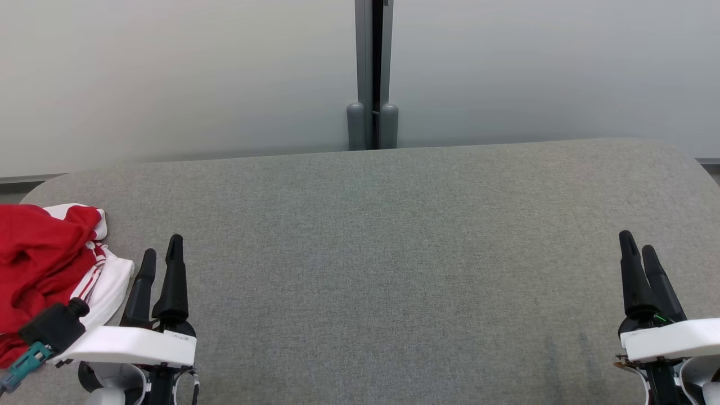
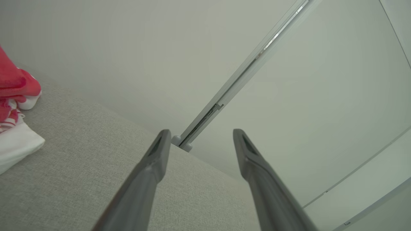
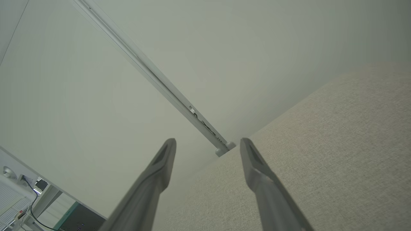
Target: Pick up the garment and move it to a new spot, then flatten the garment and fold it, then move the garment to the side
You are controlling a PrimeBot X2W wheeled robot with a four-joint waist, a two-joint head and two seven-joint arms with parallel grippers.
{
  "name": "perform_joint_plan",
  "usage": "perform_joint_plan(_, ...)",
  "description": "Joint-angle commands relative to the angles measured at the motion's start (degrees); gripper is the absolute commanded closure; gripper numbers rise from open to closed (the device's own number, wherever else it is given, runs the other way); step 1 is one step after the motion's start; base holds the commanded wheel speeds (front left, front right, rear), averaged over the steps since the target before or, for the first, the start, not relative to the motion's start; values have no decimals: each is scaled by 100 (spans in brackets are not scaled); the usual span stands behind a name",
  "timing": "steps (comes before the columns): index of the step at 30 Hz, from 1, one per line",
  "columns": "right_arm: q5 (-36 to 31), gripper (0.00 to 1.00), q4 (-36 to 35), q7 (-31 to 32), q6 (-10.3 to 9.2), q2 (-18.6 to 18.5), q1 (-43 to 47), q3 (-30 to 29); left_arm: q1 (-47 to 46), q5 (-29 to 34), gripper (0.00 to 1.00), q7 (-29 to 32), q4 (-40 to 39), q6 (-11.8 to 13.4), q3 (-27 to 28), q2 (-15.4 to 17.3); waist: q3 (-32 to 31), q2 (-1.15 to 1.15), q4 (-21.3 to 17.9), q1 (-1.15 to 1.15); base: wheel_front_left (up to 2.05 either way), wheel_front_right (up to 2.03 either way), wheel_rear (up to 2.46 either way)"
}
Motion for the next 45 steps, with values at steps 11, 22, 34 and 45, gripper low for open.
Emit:
perform_joint_plan(11,-902,0,-109,-69,2,-122,83,112,29,1023,0,-219,14,28,-120,151,-50,0,9,0,0,0,0)
perform_joint_plan(22,-1582,0,-76,-62,2,-130,183,209,33,1693,0,-394,256,5,-269,263,-107,0,29,0,0,0,0)
perform_joint_plan(34,-2234,0,-17,-137,1,-135,295,247,64,2371,0,-559,424,60,-359,302,-163,0,48,0,0,0,0)
perform_joint_plan(45,-2676,0,41,-199,1,-135,349,296,87,2822,0,-685,679,84,-429,305,-192,0,71,0,0,0,0)
